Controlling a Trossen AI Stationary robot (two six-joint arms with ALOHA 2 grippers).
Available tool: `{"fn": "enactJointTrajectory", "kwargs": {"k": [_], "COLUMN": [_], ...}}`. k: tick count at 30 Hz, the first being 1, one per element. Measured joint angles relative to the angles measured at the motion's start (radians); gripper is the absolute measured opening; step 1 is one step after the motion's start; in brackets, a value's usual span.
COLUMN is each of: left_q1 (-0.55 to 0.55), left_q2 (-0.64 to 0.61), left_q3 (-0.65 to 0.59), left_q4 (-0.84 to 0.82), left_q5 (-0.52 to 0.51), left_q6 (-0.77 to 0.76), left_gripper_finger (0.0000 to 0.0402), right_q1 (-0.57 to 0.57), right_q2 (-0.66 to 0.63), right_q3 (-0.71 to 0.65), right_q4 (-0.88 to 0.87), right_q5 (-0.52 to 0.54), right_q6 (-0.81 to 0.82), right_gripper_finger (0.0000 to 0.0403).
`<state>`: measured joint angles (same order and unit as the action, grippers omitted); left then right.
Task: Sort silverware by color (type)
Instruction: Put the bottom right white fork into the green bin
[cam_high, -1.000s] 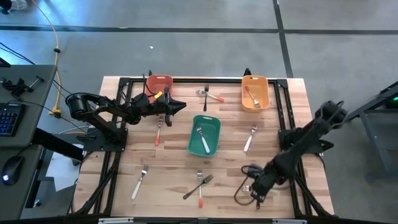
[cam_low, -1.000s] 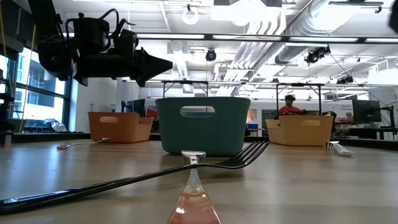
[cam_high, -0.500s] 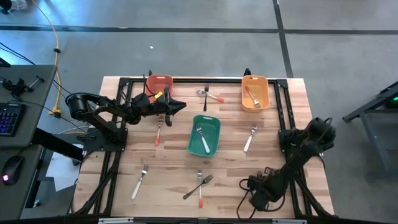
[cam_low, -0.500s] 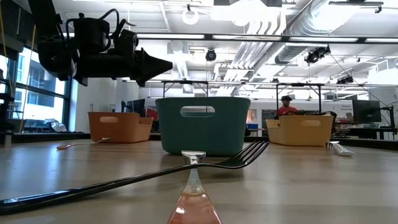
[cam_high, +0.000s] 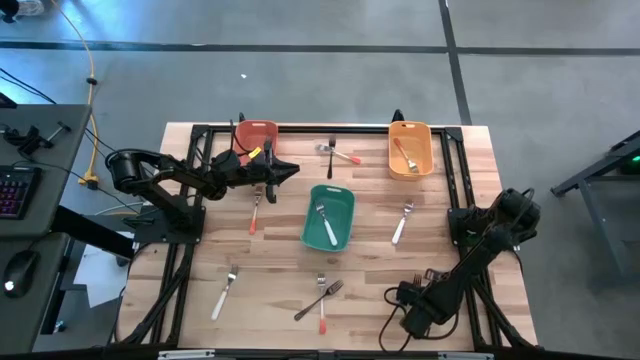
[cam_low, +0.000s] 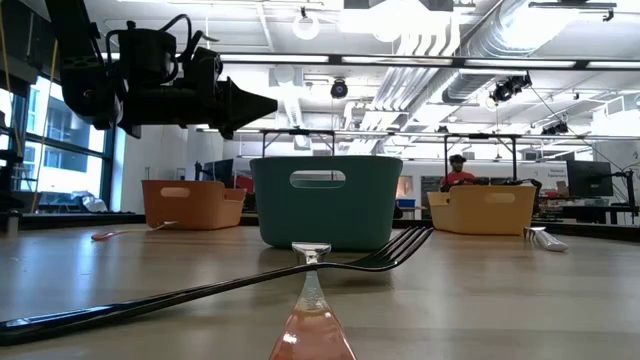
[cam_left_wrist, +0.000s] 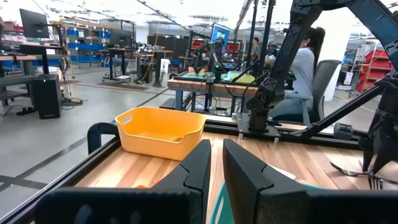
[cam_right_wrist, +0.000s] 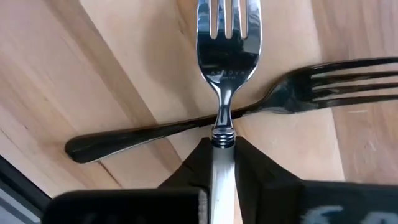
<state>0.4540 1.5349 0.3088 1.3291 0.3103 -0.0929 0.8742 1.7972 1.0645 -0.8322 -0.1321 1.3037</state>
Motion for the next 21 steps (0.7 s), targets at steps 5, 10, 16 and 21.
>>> {"fn": "enactJointTrajectory", "kwargs": {"k": [5, 10, 16, 21], "left_q1": [0.000, 0.000, 0.000, 0.005], "left_q2": [0.000, 0.000, 0.000, 0.000], "left_q3": [0.000, 0.000, 0.000, 0.000], "left_q4": [0.000, 0.001, 0.002, 0.001], "left_q5": [0.000, -0.001, -0.008, -0.008], "left_q6": [0.000, 0.000, -0.003, -0.007], "left_gripper_finger": [0.0032, 0.0032, 0.0032, 0.0032], "right_q1": [-0.022, -0.123, -0.418, -0.659], "right_q2": [-0.064, -0.214, -0.278, -0.266], "right_q3": [0.000, 0.000, 0.001, 0.001], "right_q4": [-0.049, -0.023, 0.078, 0.318], "right_q5": [0.006, 0.107, 0.166, 0.183], "right_q6": [0.067, 0.087, -0.085, -0.226], "right_gripper_finger": [0.0011, 0.0006, 0.0004, 0.0004]}}
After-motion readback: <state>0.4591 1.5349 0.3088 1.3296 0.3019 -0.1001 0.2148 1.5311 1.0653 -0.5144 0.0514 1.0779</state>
